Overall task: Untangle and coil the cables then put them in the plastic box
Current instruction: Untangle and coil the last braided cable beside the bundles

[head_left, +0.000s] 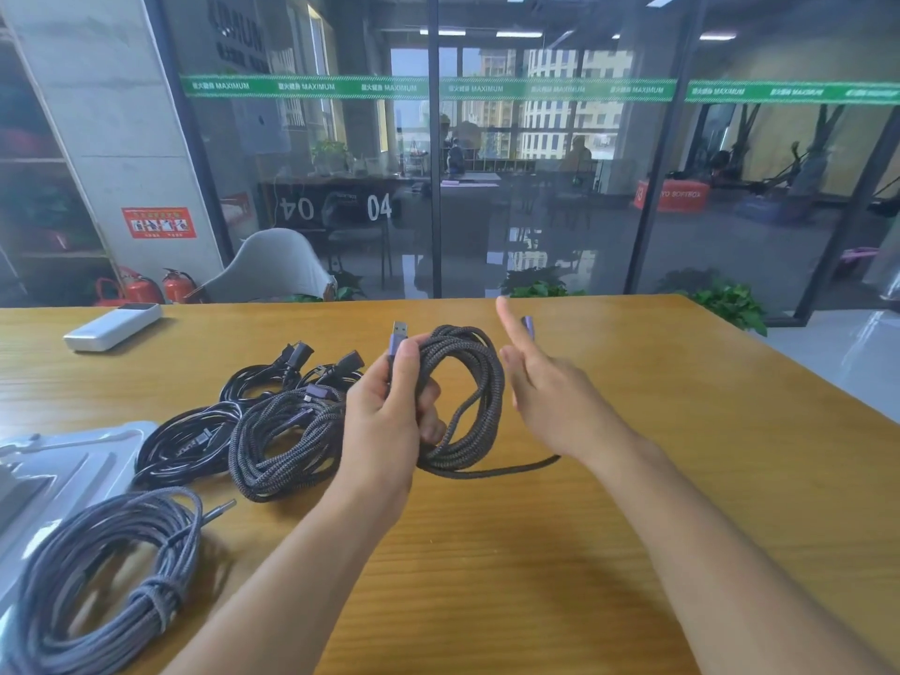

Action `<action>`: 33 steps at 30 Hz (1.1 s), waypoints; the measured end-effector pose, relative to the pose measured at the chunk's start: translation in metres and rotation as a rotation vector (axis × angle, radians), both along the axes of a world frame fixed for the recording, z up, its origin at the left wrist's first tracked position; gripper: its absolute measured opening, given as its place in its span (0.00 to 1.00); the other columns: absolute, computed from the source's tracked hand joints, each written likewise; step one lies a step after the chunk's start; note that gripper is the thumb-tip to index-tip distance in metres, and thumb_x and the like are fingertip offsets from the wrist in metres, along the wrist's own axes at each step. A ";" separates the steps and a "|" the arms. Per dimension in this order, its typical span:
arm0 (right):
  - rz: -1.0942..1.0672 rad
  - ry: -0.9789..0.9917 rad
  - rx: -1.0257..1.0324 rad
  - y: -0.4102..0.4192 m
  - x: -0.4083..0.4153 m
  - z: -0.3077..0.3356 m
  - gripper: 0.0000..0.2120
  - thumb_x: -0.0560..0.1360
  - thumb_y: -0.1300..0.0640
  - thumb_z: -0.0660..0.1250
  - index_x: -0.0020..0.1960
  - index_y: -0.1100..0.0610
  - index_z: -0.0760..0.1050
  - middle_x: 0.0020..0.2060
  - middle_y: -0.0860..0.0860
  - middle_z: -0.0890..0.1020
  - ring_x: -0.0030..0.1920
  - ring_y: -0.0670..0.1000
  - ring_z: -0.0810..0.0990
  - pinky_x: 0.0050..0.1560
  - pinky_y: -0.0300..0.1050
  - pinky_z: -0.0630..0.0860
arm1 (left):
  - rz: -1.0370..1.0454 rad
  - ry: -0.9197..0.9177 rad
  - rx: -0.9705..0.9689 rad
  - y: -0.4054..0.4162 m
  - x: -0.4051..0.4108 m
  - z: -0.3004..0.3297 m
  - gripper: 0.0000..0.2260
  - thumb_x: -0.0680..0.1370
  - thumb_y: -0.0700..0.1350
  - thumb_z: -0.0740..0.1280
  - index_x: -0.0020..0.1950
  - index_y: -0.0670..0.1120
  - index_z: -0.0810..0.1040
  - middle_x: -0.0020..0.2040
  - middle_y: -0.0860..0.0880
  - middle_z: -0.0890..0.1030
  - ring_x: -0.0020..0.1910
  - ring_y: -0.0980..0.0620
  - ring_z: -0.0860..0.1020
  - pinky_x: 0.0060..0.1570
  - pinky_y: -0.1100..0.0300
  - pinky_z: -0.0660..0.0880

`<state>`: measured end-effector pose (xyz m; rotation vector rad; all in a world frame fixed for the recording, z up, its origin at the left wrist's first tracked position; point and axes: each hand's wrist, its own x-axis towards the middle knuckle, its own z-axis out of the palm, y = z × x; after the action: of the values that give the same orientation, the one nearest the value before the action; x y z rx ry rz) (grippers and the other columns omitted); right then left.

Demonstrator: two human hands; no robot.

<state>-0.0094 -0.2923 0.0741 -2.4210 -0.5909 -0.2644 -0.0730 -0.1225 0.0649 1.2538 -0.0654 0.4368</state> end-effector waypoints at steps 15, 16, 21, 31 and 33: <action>-0.043 -0.306 0.021 0.003 -0.008 0.005 0.26 0.88 0.45 0.44 0.80 0.29 0.36 0.35 0.50 0.74 0.35 0.42 0.71 0.35 0.39 0.65 | -0.029 0.034 -0.050 0.009 0.002 0.000 0.14 0.86 0.53 0.61 0.61 0.48 0.82 0.34 0.48 0.68 0.27 0.52 0.64 0.26 0.64 0.65; -0.057 -0.422 0.060 0.003 -0.008 0.006 0.25 0.89 0.45 0.43 0.82 0.33 0.37 0.34 0.50 0.73 0.35 0.39 0.68 0.35 0.37 0.63 | -0.034 0.036 -0.050 0.009 0.002 -0.001 0.13 0.86 0.53 0.61 0.61 0.49 0.82 0.34 0.48 0.68 0.27 0.52 0.64 0.26 0.64 0.65; -0.105 -0.619 0.515 -0.009 -0.004 0.017 0.26 0.89 0.54 0.48 0.85 0.44 0.45 0.40 0.48 0.81 0.34 0.47 0.74 0.40 0.39 0.71 | -0.029 0.039 -0.047 0.011 0.003 -0.001 0.13 0.86 0.53 0.61 0.60 0.49 0.82 0.33 0.49 0.68 0.27 0.52 0.64 0.26 0.64 0.65; -0.193 -0.453 0.627 -0.033 0.001 0.024 0.27 0.89 0.53 0.47 0.83 0.35 0.43 0.43 0.48 0.82 0.28 0.54 0.74 0.34 0.57 0.78 | -0.025 0.022 -0.060 0.008 -0.001 0.005 0.12 0.86 0.53 0.62 0.58 0.50 0.84 0.34 0.48 0.67 0.27 0.52 0.63 0.26 0.64 0.65; -0.219 -0.306 0.577 -0.034 0.003 0.021 0.27 0.89 0.50 0.47 0.84 0.40 0.40 0.36 0.49 0.83 0.32 0.47 0.77 0.48 0.53 0.78 | -0.028 0.013 -0.062 0.011 -0.002 0.007 0.13 0.86 0.53 0.62 0.58 0.51 0.84 0.34 0.48 0.67 0.27 0.52 0.63 0.26 0.64 0.64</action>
<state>-0.0063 -0.3260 0.0947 -1.8889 -0.3154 -0.7921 -0.0753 -0.1111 0.0722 1.1935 -0.0577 0.4037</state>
